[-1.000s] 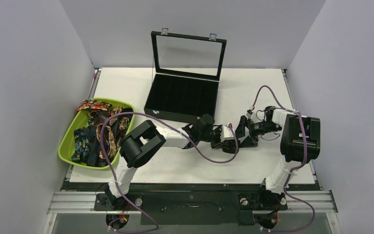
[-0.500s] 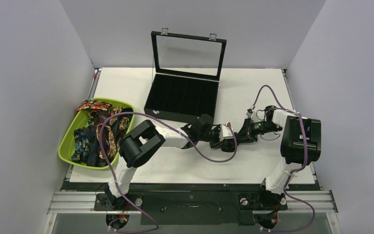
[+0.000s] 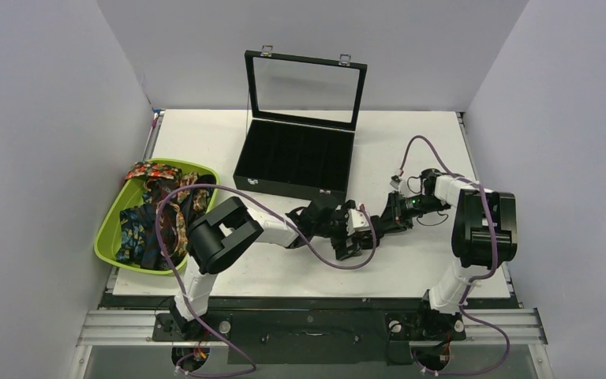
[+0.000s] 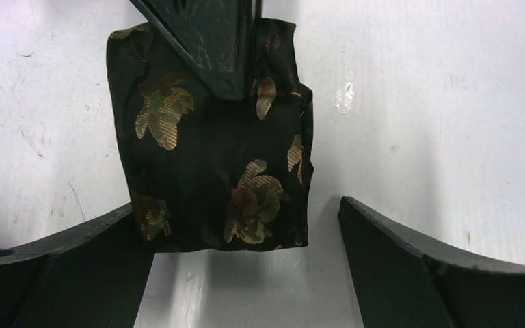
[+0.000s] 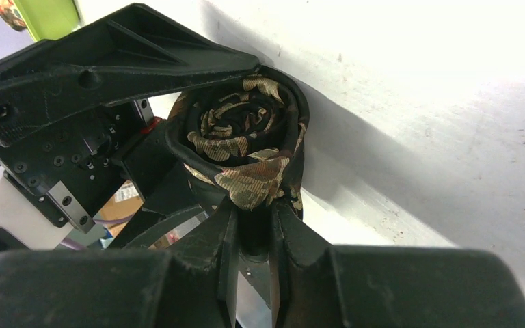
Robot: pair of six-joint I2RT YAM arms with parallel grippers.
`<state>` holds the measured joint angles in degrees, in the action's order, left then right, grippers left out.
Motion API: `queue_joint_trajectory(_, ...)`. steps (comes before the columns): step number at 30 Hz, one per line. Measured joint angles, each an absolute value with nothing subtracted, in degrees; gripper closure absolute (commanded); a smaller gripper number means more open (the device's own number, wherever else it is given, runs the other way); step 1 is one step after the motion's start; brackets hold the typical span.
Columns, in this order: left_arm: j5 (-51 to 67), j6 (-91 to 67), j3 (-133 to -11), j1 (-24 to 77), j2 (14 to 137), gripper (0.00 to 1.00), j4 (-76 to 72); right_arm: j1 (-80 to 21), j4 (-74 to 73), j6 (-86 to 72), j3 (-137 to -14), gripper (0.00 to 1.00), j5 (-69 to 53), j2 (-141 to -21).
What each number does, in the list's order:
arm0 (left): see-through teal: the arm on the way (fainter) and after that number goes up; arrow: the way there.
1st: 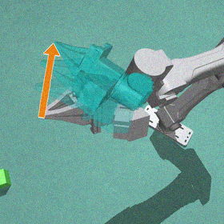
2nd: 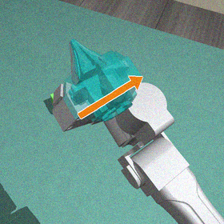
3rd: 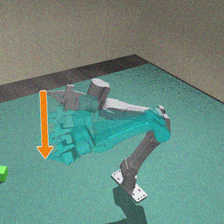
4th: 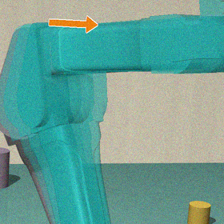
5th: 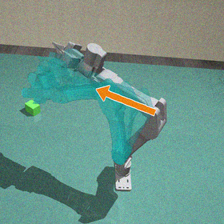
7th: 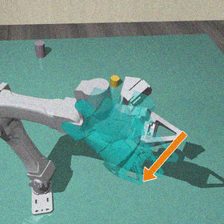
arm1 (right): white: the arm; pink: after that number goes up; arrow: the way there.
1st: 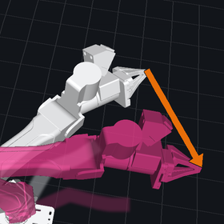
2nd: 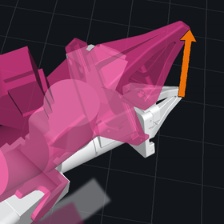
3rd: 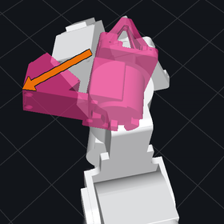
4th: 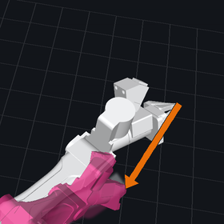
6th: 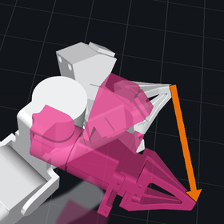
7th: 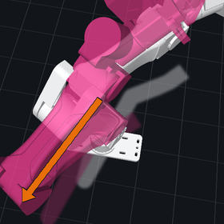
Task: Roll the ties
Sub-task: Roll the tie at the center of the board, then pick up the tie at the center of the board.
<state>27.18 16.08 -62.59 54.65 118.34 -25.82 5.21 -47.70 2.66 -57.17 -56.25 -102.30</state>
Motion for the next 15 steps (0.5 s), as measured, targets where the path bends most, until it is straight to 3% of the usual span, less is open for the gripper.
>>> queue_joint_trajectory(11, 25.78, 17.37, -61.56, 54.89, 117.47, 0.02, -27.03, 0.89, -49.12, 5.34, -57.21, 1.00, -53.67, -99.31)
queue_joint_trajectory(13, 25.82, 17.63, -61.98, 55.20, 118.04, 0.14, -27.33, 0.19, -49.17, 5.28, -57.28, 1.00, -53.45, -99.20)
queue_joint_trajectory(14, 25.89, 17.56, -62.11, 55.42, 118.43, 0.28, -27.42, -0.16, -49.28, 5.21, -57.45, 1.00, -53.36, -99.20)
queue_joint_trajectory(15, 26.11, 17.61, -62.26, 55.59, 118.72, 0.36, -27.81, -0.40, -49.32, 5.10, -57.67, 1.00, -53.28, -99.20)
